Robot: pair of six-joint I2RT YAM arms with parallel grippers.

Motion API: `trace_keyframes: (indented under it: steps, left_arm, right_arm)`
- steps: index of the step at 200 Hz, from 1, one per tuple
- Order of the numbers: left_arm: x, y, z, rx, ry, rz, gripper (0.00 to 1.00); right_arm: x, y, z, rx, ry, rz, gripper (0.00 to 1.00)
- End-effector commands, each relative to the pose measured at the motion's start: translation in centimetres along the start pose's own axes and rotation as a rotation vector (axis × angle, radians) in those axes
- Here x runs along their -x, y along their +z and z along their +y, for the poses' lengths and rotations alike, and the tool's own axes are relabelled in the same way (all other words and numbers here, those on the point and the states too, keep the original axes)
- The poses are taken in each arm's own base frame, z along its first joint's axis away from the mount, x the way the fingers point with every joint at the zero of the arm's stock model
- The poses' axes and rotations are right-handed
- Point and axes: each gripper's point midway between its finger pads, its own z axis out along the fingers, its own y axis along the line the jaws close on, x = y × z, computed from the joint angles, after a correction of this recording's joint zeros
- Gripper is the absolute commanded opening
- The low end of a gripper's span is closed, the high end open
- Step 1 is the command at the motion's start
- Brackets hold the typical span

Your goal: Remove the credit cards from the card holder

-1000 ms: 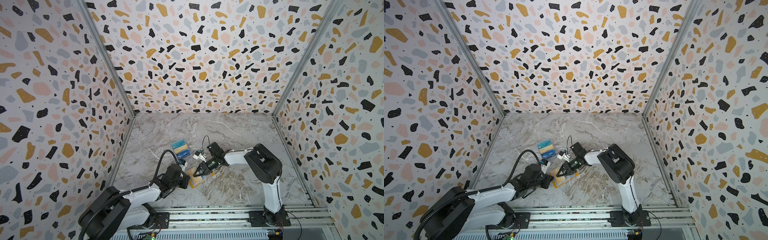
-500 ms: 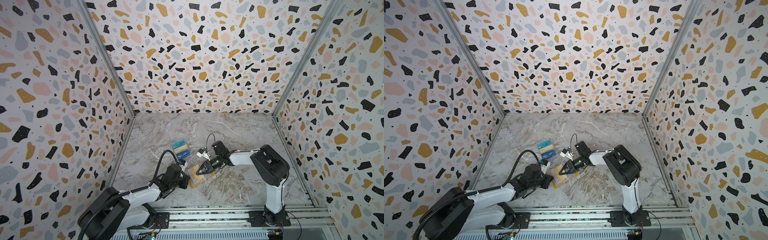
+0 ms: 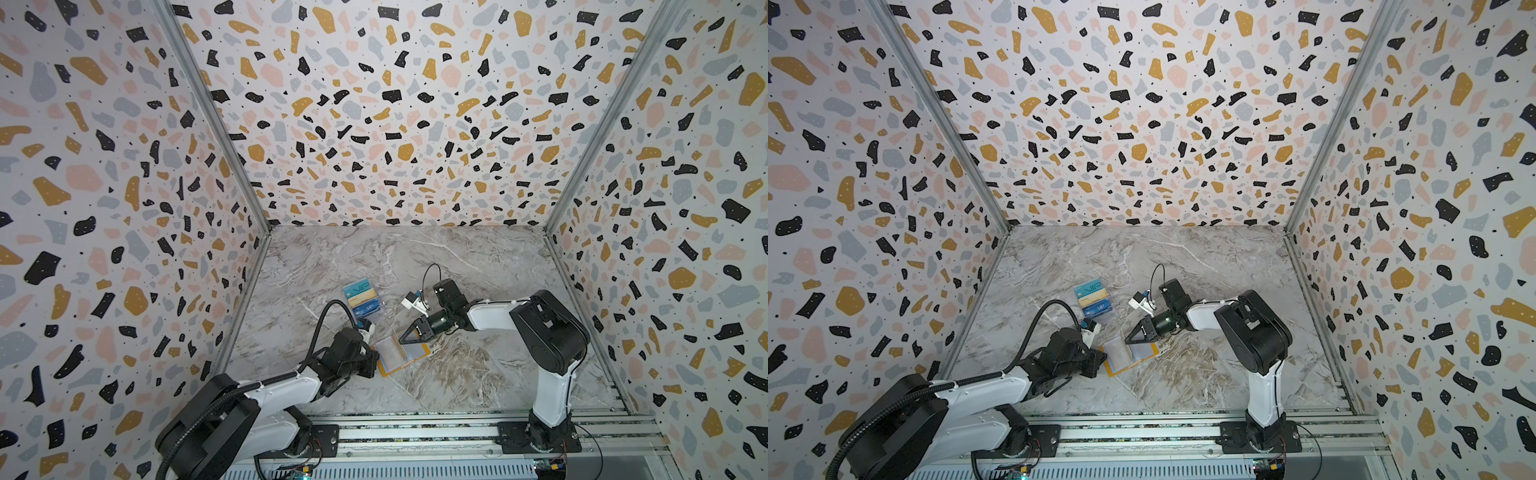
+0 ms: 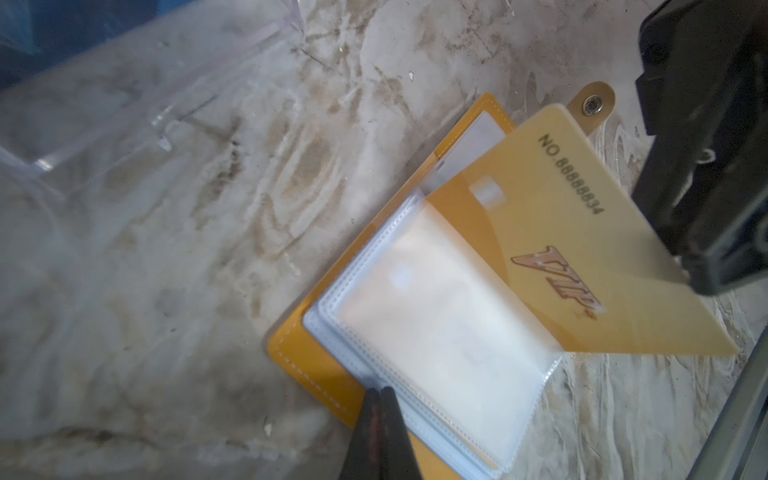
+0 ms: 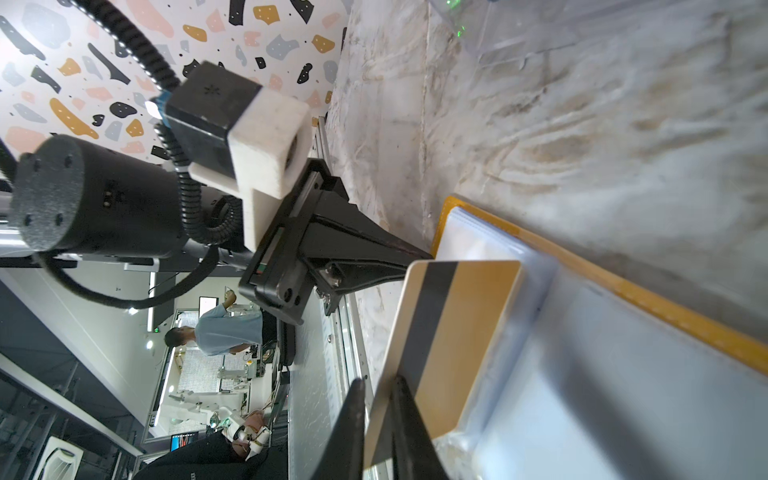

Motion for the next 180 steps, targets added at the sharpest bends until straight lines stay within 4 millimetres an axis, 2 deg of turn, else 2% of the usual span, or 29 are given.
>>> trace_keyframes:
  steps: [1,23,80,109,128,180]
  left_arm:
    - [-2.6,0.1,1.3,0.047,-0.013,0.08,0.0]
    - [-2.5,0.1,1.3,0.048,-0.012,0.078,0.0]
    - [-2.5,0.1,1.2,0.045,-0.011,0.082,0.0]
    - [-2.5,0.1,1.2,0.044,-0.009,0.081,0.0]
    - [-2.4,0.1,1.2,0.043,-0.008,0.077,0.0]
    - [-1.6,0.1,0.8,0.036,0.013,0.063,0.0]
  right_arm:
    - [0.3,-0.2,-0.3,-0.036,-0.009,-0.006,0.16]
    - [0.3,-0.2,-0.6,-0.052,-0.004,-0.003,0.24]
    - [0.4,0.1,-2.1,-0.132,0.007,0.019,0.25]
    - [0.3,0.2,-2.4,-0.153,0.011,0.024,0.18]
    - [0.3,-0.1,-2.7,-0.195,0.001,0.026,0.09]
    - [1.4,-2.9,-2.4,-0.381,-0.052,0.009,0.0]
